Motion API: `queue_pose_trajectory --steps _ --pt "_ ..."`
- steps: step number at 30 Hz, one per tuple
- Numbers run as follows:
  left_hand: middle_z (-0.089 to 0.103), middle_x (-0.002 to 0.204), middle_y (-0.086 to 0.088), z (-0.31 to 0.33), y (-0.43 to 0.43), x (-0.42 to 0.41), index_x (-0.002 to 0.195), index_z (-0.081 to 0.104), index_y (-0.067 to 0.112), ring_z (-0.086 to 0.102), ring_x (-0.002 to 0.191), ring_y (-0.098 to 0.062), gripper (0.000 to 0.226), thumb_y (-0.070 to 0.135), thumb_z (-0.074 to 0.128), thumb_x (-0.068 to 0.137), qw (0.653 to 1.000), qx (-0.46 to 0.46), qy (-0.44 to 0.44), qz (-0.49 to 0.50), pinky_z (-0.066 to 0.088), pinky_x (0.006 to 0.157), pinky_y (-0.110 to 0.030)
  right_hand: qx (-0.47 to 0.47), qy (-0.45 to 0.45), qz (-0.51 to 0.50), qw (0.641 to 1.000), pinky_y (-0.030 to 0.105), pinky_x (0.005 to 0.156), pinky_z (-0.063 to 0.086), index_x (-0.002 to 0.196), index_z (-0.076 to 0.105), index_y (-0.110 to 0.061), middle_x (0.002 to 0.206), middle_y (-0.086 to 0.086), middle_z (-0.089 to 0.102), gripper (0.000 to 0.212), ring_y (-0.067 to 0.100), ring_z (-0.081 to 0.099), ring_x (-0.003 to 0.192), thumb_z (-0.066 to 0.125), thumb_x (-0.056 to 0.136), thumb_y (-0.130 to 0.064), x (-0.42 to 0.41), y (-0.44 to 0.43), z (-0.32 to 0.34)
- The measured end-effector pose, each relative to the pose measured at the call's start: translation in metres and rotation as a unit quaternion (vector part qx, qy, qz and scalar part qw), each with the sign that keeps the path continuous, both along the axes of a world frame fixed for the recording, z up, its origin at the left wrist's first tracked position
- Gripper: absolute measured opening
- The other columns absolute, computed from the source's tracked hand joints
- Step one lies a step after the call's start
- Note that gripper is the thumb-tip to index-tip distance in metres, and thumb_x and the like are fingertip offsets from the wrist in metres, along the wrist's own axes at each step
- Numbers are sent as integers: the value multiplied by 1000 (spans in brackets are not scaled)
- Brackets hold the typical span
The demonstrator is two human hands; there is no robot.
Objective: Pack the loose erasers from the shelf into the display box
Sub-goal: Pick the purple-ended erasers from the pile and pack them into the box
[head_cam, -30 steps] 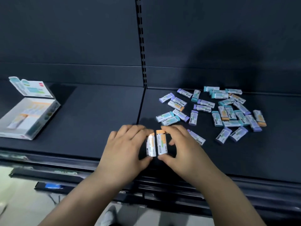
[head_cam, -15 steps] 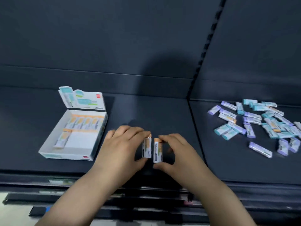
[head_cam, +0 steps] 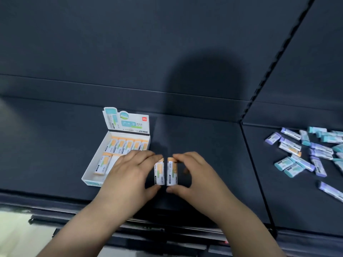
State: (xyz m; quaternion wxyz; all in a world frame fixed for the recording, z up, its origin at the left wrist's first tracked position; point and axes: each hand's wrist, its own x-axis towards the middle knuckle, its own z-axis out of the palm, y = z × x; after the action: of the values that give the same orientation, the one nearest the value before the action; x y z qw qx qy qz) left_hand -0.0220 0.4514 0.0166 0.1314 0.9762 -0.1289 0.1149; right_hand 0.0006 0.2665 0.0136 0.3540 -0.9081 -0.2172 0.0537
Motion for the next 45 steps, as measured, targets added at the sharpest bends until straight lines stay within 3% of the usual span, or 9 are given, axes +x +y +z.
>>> queue_pose_trajectory --steps 8,15,18,24,31,38,45 --pt "67 104 1 21 33 3 109 67 16 63 93 -25 70 29 89 44 997 43 -21 61 48 77 -36 10 0 43 999 19 87 39 126 40 -41 110 -33 32 69 -8 39 98 73 67 -47 22 20 8" --pt "67 106 2 18 92 -1 112 66 19 61 95 -25 68 29 87 47 992 51 38 105 45 75 -36 -20 -13 53 998 17 95 30 129 39 -39 123 -26 36 71 -5 32 114 73 67 -49 25 67 5" --pt "63 113 8 14 117 3 118 62 24 56 102 -20 66 35 81 56 994 50 56 73 42 81 -35 -49 -35 32 998 16 96 26 131 40 -37 125 -25 35 75 -5 26 115 73 65 -52 23 93 4" --pt "50 127 19 8 155 22 131 47 35 40 119 -8 68 54 66 68 997 17 67 -38 28 94 -24 -122 -53 -36 990 22 102 27 128 45 -32 124 -18 38 74 6 31 116 74 63 -53 15 138 2" --pt "52 124 17 1 152 34 130 49 30 41 117 -8 66 56 57 70 988 -17 62 -139 22 91 -21 -181 -62 -94 977 23 101 26 128 47 -34 127 -15 40 72 8 31 117 73 64 -51 7 152 -1" --pt "46 131 21 -8 145 40 135 40 34 31 123 -6 62 53 54 77 989 17 73 -127 18 96 -23 -209 -53 -82 973 23 100 22 130 44 -34 127 -13 39 72 10 28 119 73 66 -50 17 152 -1" --pt "49 125 19 -13 135 43 127 48 33 26 122 -9 56 49 59 74 986 90 97 -97 12 86 -30 -248 -29 -49 967 22 87 19 130 44 -35 128 -9 37 74 15 28 119 73 63 -47 26 148 -13"
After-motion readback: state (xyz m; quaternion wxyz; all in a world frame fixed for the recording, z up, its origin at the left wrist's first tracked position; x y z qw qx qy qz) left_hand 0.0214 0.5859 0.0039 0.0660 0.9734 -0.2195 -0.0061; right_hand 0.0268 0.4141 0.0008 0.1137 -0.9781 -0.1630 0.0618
